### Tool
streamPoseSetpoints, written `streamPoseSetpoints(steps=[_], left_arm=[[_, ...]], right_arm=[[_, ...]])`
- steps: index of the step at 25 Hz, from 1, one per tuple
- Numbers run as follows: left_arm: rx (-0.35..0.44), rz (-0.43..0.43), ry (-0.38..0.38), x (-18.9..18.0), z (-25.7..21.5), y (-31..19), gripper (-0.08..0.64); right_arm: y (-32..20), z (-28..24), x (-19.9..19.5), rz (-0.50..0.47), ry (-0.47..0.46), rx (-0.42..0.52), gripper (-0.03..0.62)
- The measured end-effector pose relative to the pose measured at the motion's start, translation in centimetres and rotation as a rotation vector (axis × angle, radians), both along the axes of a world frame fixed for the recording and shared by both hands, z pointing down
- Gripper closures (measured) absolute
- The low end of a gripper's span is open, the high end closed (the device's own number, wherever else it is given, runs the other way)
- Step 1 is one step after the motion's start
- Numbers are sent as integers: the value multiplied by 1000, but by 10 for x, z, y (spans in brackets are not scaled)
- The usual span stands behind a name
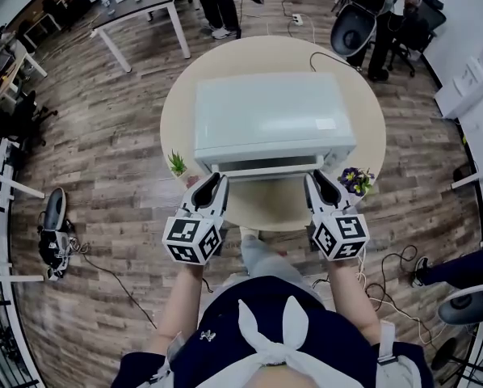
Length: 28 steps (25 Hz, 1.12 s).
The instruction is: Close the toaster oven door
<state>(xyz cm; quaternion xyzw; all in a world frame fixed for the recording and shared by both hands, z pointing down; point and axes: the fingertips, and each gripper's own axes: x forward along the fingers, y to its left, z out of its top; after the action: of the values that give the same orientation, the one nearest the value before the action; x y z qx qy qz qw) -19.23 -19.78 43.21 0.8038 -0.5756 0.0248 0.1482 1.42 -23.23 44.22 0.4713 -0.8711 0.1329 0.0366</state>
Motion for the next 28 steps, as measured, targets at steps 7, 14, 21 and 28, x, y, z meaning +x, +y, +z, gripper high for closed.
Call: streamPoseSetpoints(steps=[7,14,21,28], left_arm=[[15,37,-44,22,0,10,509],[21,74,-38,40,-1,21,522],[27,107,-41,58,-3,31,525],[20,120,-49,65,-1,43,525]], right_arm=[[17,-2,-17,-44,3,19,586],[32,-3,-32,-92,20,25,588],[48,-1,-45,-147,44,11,589],[62,-3,-48,-168,57,6,589]])
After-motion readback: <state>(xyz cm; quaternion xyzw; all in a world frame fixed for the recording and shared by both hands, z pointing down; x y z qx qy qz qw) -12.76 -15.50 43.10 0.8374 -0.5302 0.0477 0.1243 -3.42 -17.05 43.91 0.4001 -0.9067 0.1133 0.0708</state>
